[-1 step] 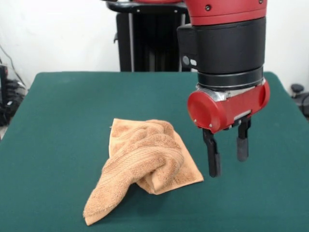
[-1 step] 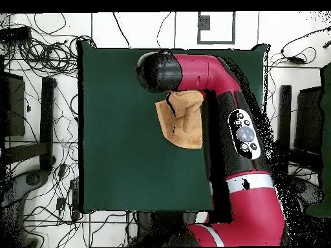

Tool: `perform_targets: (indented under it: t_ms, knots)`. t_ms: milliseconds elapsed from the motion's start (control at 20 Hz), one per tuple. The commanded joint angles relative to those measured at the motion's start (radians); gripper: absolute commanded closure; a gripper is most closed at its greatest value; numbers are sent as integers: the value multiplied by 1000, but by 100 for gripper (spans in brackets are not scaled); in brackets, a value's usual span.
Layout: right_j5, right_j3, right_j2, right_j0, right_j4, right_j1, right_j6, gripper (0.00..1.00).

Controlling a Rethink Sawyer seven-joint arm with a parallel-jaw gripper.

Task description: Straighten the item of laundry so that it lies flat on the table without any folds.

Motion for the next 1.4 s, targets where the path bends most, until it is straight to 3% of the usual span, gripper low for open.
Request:
perform_targets:
  t_ms: [50, 500, 1400]
  knots:
    - [96, 30, -32, 31, -16, 54, 81, 0]
    - [47, 124, -73, 3, -19, 31, 122, 0]
    - [76, 117, -128, 29, -14, 19, 90, 0]
